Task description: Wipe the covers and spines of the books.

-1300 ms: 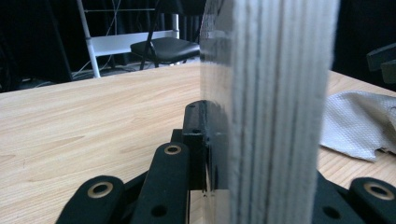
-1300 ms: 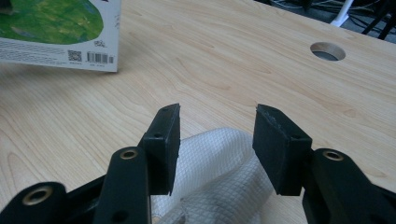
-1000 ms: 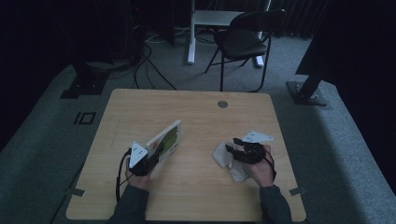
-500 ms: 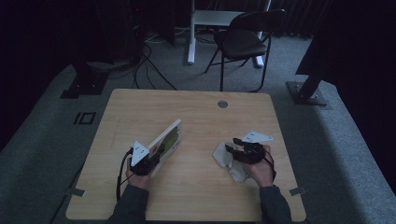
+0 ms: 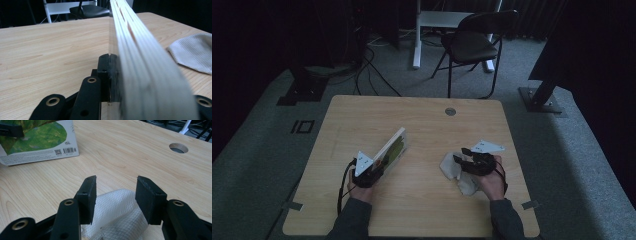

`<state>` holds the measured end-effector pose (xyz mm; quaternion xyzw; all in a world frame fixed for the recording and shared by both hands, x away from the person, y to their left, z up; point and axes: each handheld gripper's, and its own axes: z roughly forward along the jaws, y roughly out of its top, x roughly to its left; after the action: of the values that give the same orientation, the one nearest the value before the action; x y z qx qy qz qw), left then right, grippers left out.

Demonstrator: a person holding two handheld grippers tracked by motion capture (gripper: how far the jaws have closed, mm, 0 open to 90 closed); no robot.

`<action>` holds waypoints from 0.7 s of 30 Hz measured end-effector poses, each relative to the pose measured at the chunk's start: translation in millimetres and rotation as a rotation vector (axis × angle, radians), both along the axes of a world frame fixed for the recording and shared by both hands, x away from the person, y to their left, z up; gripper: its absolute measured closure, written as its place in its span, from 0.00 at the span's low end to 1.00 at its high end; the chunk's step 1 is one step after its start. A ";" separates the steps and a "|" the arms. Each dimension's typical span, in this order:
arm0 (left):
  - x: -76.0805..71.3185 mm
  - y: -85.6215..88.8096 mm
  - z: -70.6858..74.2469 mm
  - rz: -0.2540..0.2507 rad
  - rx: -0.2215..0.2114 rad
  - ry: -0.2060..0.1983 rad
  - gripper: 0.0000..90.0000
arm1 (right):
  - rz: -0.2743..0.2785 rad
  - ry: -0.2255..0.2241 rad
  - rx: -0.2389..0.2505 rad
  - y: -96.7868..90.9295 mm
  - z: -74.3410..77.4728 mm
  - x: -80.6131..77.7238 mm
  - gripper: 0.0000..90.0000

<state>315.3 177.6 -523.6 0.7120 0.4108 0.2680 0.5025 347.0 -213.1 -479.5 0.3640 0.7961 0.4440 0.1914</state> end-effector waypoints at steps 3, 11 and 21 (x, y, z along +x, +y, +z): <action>0.0 -0.2 -0.8 0.001 0.002 0.000 0.85 | 0.000 -0.001 0.000 -0.1 0.1 0.0 0.57; -4.0 -1.8 2.6 -0.016 -0.017 -0.024 0.79 | 0.004 0.002 -0.004 1.3 -1.1 0.5 0.56; -7.0 -2.9 5.7 -0.001 -0.004 -0.048 0.63 | 0.005 0.004 -0.004 1.2 -1.1 0.5 0.56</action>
<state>308.3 174.7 -517.9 0.7047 0.3988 0.2837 0.5137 347.6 -211.8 -480.6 0.3627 0.7982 0.4422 0.1892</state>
